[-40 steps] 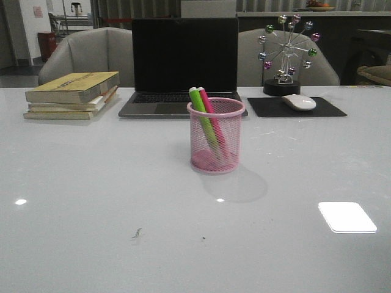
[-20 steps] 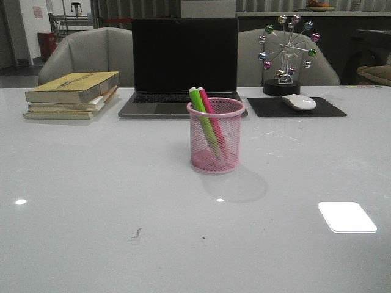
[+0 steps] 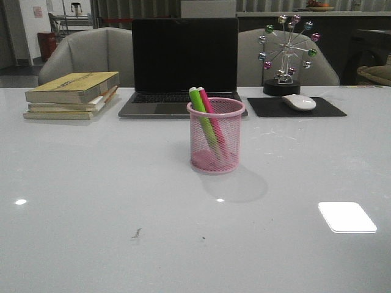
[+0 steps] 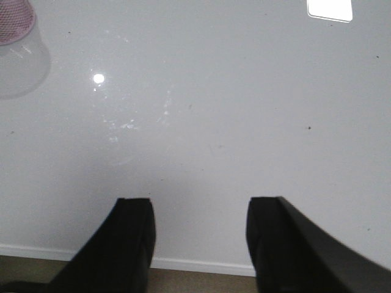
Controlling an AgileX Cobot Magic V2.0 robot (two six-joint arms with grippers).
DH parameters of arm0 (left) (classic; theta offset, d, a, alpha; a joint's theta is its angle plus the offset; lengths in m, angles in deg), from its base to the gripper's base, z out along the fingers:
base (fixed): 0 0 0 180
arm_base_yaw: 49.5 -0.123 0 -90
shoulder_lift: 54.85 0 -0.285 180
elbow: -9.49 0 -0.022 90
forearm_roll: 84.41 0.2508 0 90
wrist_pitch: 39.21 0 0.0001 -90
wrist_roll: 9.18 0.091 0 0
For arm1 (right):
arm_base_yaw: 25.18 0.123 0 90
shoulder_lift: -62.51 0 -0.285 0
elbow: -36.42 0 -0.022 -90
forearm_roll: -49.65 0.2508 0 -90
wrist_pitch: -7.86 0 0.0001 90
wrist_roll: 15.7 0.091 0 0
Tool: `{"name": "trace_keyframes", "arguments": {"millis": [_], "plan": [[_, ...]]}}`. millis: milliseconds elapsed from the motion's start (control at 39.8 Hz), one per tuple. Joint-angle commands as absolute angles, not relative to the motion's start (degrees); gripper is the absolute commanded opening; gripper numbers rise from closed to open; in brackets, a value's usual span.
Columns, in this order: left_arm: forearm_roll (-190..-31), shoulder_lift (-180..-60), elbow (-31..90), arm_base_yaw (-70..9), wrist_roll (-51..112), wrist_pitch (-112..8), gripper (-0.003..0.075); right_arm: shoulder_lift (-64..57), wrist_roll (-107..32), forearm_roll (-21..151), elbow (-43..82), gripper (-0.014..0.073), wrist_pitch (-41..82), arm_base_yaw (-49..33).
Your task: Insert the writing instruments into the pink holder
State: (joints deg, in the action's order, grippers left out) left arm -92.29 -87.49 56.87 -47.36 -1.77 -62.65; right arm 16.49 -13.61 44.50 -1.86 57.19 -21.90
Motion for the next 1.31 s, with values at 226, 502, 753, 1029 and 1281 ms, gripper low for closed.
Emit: {"name": "trace_keyframes", "arguments": {"millis": [226,502,753,1029,1281], "plan": [[-92.62,-87.67,55.11,-47.42,-1.86,-57.97,0.0311,22.04,-13.65,42.2,-0.18,0.0449,56.34,-22.25],[-92.62,-87.67,55.11,-47.42,-1.86,-57.97,0.0311,34.72,-13.65,42.14,-0.18,0.0089,63.29,-22.25],[-92.62,-87.67,55.11,-47.42,-1.86,-57.97,0.0311,40.11,-13.65,44.04,-0.18,0.0029,59.64,-22.25],[-92.62,-87.67,55.11,-47.42,-1.86,-57.97,0.0311,40.11,-13.65,50.25,-0.18,0.0029,43.71,-22.25],[-92.62,-87.67,55.11,-47.42,-1.86,-57.97,0.0311,40.11,-13.65,50.5,-0.7,0.0029,31.91,-22.25]]}}
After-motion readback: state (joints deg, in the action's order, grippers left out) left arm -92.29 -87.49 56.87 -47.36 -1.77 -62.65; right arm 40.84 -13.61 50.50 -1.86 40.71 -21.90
